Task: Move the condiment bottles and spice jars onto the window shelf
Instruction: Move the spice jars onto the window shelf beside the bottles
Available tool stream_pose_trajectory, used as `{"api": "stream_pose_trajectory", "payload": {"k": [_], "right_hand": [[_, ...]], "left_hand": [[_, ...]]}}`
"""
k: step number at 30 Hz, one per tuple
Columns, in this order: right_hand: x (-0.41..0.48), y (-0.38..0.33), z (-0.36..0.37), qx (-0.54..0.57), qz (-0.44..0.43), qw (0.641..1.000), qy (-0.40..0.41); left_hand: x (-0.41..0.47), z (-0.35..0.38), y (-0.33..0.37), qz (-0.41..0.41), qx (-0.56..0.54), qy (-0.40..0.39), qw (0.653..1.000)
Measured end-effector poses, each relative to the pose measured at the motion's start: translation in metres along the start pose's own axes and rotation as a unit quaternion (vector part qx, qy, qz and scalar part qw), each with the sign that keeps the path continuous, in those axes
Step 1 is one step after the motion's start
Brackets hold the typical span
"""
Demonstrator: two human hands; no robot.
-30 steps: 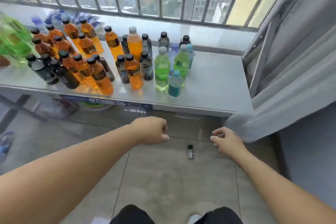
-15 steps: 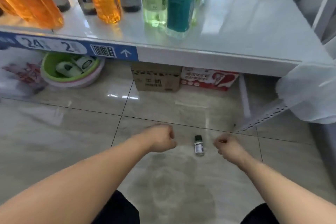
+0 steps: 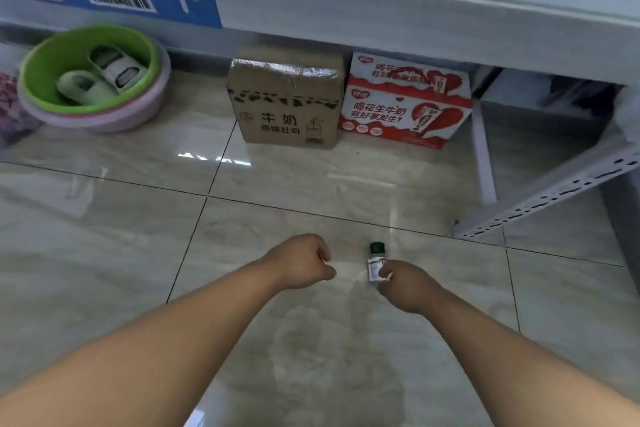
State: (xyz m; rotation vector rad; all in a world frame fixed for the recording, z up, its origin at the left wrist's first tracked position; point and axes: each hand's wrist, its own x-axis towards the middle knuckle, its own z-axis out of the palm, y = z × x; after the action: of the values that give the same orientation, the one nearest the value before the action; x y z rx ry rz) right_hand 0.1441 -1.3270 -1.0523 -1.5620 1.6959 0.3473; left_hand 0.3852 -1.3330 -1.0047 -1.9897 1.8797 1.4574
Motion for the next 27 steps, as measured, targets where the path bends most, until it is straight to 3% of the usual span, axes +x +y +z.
{"api": "stream_pose_trajectory", "payload": {"k": [17,21,27], "right_hand": [[0.061,0.026,0.049,-0.036,0.049,0.995,-0.082],[0.058,0.025,0.055,-0.018,0.035,0.998,-0.043],[0.036,0.000,0.034,0.127,-0.053,0.985,0.109]], "left_hand": [[0.038,0.024,-0.021,-0.016,0.024,-0.010,1.000],[0.037,0.025,-0.020,-0.007,0.002,-0.010,1.000],[0.031,0.008,-0.012,0.019,-0.049,0.021,0.998]]}}
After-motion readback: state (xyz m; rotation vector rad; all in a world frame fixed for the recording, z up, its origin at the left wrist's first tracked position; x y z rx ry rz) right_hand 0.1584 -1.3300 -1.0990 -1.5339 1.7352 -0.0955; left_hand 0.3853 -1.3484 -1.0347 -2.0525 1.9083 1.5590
